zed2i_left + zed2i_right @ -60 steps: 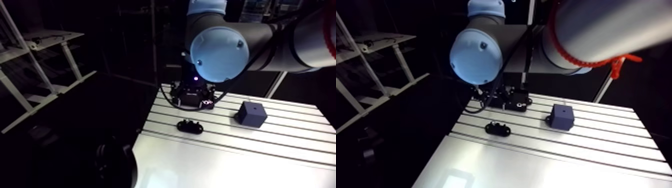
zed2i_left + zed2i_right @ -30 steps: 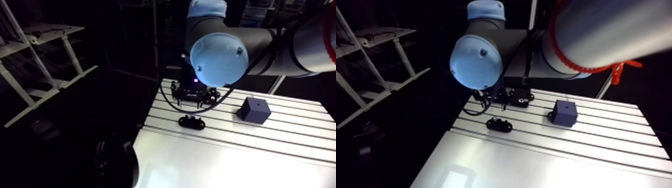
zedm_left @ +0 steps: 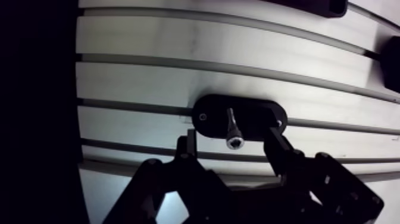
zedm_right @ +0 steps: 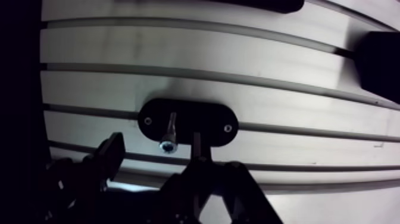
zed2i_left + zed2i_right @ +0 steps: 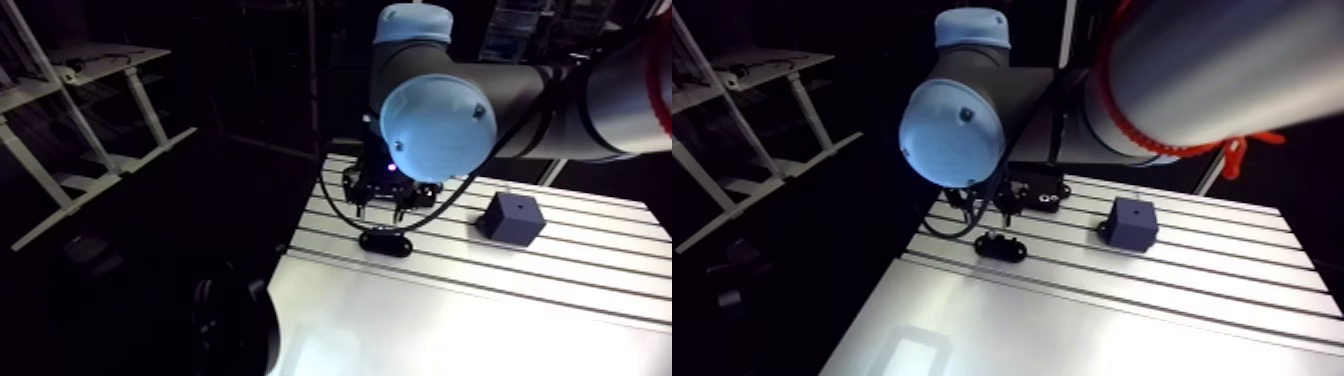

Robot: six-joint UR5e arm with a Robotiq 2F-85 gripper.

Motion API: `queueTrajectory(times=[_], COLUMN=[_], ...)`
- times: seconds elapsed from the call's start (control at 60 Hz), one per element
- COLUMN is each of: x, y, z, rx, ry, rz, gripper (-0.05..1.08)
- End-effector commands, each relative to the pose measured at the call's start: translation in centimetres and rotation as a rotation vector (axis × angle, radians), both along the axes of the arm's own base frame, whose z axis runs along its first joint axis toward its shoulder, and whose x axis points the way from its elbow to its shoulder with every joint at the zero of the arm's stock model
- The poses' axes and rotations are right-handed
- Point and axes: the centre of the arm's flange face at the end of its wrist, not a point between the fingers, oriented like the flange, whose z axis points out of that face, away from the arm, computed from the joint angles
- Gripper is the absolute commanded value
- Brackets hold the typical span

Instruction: Pick up the M10 bolt and insert it into the hole until fully seated.

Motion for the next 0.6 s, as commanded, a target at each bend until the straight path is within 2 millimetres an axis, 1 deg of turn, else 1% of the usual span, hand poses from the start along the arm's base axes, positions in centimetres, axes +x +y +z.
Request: queueTrajectory(times=[0.017, 0.6], x=[0.31, 0.25], y=[0.05, 0.04], z=[-0.74, -1.29], rx=[0.004, 0.006], ry=[-0.016, -0.025], rz=[0.003, 0.003], gripper=[0.35, 0.39])
